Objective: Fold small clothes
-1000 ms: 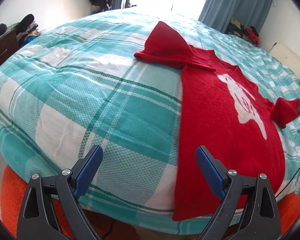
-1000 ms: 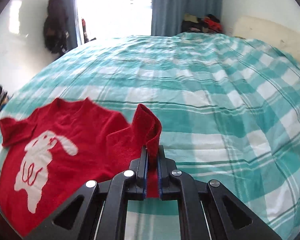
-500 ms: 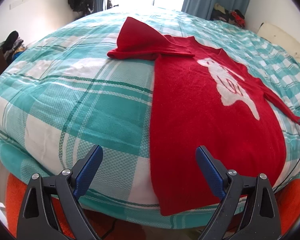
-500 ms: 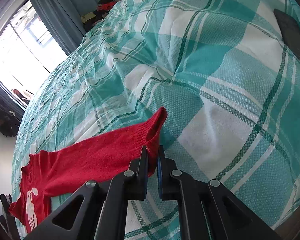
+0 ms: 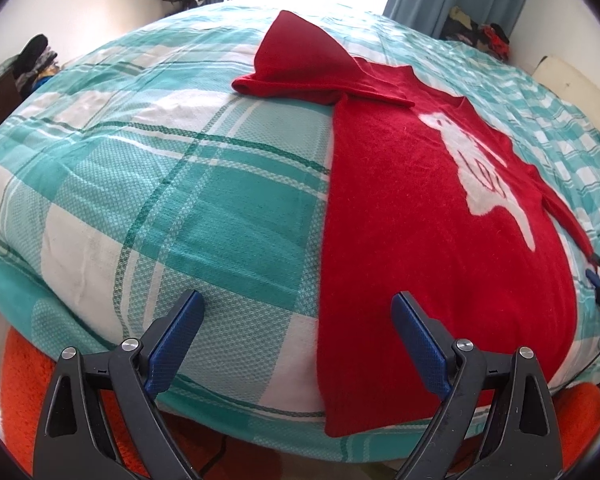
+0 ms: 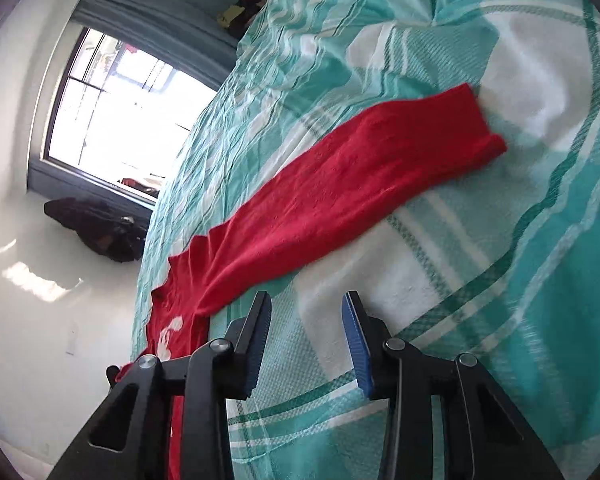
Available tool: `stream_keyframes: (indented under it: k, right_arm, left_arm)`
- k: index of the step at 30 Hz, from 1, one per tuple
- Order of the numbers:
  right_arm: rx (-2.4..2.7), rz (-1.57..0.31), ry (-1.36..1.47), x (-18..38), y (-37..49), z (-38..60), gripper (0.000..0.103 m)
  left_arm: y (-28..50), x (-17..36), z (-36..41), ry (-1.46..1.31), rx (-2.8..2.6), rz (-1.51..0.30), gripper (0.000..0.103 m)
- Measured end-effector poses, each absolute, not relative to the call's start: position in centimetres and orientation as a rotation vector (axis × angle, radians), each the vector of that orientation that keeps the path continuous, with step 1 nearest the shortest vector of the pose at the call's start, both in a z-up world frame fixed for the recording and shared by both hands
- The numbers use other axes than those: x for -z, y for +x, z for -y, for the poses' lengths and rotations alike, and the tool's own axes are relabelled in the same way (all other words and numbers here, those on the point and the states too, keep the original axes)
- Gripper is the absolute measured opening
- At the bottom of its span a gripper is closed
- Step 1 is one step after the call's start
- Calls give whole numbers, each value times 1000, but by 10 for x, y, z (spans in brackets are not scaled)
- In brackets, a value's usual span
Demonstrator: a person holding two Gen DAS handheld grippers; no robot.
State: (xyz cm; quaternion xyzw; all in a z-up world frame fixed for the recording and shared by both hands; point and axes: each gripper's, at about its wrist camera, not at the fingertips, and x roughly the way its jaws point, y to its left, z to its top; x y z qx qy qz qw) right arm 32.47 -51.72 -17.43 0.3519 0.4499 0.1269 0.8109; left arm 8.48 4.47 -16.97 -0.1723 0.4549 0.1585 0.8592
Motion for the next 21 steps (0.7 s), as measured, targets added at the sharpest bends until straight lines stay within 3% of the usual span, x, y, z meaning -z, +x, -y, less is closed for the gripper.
stream_keyframes:
  k: [6, 8, 9, 11, 15, 19, 21]
  right_arm:
    - [-171, -876, 745, 188, 355, 493, 37]
    - [-139, -854, 749, 188, 362, 490, 23]
    - [-133, -862, 738, 187, 367, 488, 3]
    - [-112, -888, 734, 183, 367, 490, 4]
    - [-69, -902, 999, 179, 347, 514, 3]
    - [-32, -1033, 1025, 208, 349, 526, 5]
    - [-44, -1013, 1038, 205, 342, 532, 11]
  left_arm:
    - [81, 171, -48, -367, -332, -961, 95]
    - [79, 172, -52, -382, -340, -961, 95]
    - [78, 172, -53, -389, -344, -961, 95]
    - [76, 172, -56, -398, -348, -961, 95]
    - [78, 177, -56, -397, -351, -975, 95]
    - [83, 177, -55, -391, -357, -983, 95]
    - [81, 176, -57, -404, -351, -977, 95]
